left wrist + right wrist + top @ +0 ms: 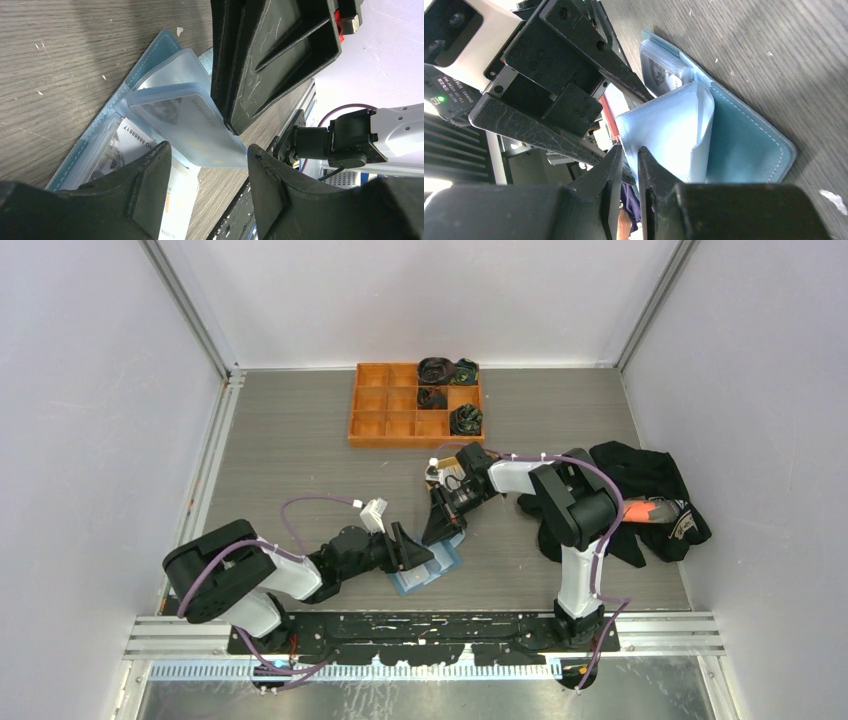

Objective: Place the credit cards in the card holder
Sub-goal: Turn over the card slot in the card holder.

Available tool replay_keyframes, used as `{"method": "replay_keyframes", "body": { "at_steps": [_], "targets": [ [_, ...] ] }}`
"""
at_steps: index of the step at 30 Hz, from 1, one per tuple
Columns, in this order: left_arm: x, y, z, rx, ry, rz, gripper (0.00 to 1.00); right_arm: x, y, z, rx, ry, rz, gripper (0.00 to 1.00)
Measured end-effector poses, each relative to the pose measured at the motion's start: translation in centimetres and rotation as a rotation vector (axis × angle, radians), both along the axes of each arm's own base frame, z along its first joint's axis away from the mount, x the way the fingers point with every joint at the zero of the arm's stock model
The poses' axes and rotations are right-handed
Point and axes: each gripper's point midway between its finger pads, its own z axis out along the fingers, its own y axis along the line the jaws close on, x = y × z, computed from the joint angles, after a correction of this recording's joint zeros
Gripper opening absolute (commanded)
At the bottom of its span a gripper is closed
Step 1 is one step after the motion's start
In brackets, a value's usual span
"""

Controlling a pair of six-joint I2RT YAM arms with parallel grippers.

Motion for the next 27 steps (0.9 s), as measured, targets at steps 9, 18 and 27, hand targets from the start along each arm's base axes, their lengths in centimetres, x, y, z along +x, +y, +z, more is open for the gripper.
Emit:
{"method": "replay_keyframes", "body": {
  "at_steps": [9,18,27],
  "targets": [
    [-0.1,0.0,0.4,-0.003,-0.004,0.0,0.51,-0.3,-0.3,-0.1,-0.007,-0.004,0.018,0.37],
    [-0.1,0.3,0.5,0.006,-0.004,0.009,0.49,0.2,-1.0,0.2,-0.017,-0.091,0.066,0.42],
    [-0.3,0.8,0.6,0.009,-0.008,0.013,0.44,1.2,-3.4,0.9,-0.098,-0.418,0.162,0.42]
  ]
}}
